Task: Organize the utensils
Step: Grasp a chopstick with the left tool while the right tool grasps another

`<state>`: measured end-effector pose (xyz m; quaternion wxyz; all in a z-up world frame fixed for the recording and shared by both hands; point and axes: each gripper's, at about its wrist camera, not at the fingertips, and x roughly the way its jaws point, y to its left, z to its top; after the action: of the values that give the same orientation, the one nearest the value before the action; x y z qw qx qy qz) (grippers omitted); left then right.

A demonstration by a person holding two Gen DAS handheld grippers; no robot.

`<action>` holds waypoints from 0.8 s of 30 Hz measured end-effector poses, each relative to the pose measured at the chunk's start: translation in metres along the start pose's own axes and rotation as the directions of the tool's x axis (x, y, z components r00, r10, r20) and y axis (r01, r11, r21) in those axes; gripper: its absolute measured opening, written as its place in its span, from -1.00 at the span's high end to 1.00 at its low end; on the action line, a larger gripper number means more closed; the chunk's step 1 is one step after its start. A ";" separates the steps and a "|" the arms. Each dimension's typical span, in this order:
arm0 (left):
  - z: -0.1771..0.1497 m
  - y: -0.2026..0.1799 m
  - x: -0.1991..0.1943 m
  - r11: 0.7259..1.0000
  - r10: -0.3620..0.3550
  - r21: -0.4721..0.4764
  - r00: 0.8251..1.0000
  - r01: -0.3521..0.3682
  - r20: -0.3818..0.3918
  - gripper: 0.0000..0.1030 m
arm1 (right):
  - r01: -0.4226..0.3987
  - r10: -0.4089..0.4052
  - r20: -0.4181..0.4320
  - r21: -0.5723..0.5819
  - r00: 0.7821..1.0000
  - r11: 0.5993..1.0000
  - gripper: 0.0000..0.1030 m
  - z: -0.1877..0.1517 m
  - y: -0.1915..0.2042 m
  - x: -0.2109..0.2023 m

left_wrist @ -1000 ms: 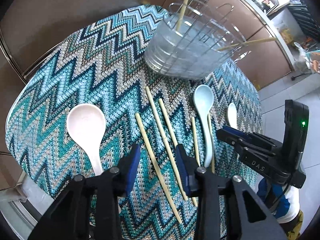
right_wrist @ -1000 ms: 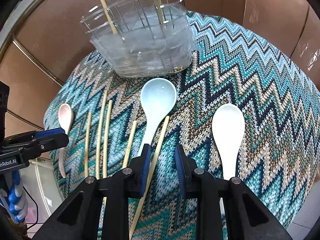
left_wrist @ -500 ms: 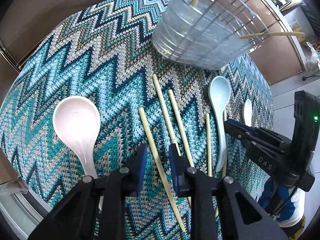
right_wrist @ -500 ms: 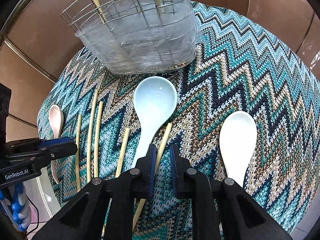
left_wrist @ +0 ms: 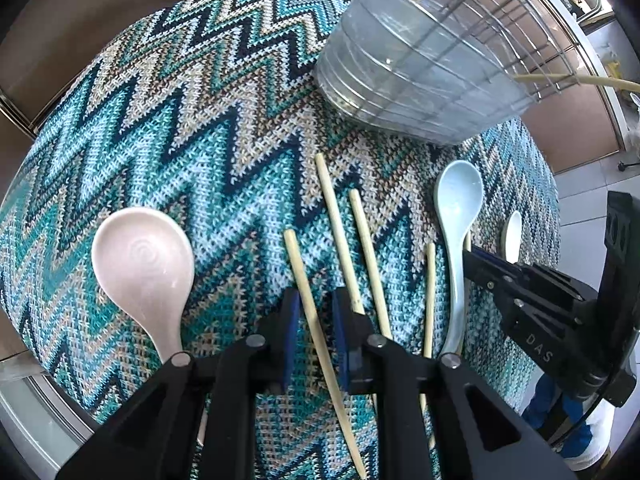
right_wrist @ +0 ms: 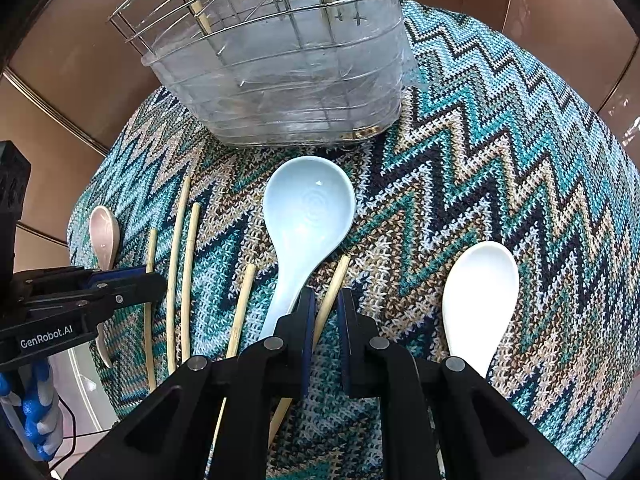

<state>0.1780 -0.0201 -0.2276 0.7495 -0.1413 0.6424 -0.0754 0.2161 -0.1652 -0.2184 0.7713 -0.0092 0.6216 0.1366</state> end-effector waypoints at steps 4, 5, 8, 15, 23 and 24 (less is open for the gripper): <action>0.002 0.001 0.000 1.000 0.008 -0.008 1.000 -0.007 0.007 0.84 | -0.004 0.004 0.004 -0.002 1.000 1.000 0.81 0.002 -0.002 0.002; 0.002 0.001 0.000 1.000 0.008 -0.010 1.000 -0.008 0.010 0.85 | -0.006 0.006 0.006 -0.001 1.000 1.000 0.82 0.003 -0.003 0.003; 0.000 0.001 -0.002 1.000 0.003 -0.010 1.000 -0.003 0.022 0.87 | -0.015 0.014 0.016 0.007 1.000 1.000 0.88 0.001 -0.011 0.000; -0.012 0.000 -0.014 1.000 -0.002 -0.002 0.998 0.002 0.065 0.91 | -0.045 0.044 0.051 0.026 0.998 0.999 0.90 -0.005 -0.023 -0.014; -0.025 -0.005 -0.056 0.998 -0.061 0.038 0.982 0.056 0.179 0.91 | -0.096 0.093 0.147 0.013 0.985 0.995 0.90 -0.031 -0.030 -0.054; -0.028 -0.007 -0.064 0.997 -0.061 0.054 0.977 0.051 0.205 0.91 | -0.101 0.098 0.165 0.007 0.981 0.995 0.90 -0.037 -0.031 -0.061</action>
<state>0.1406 -0.0110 -0.1690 0.8129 -0.1482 0.5548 -0.0970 0.1760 -0.2135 -0.1730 0.8123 0.0392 0.5564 0.1706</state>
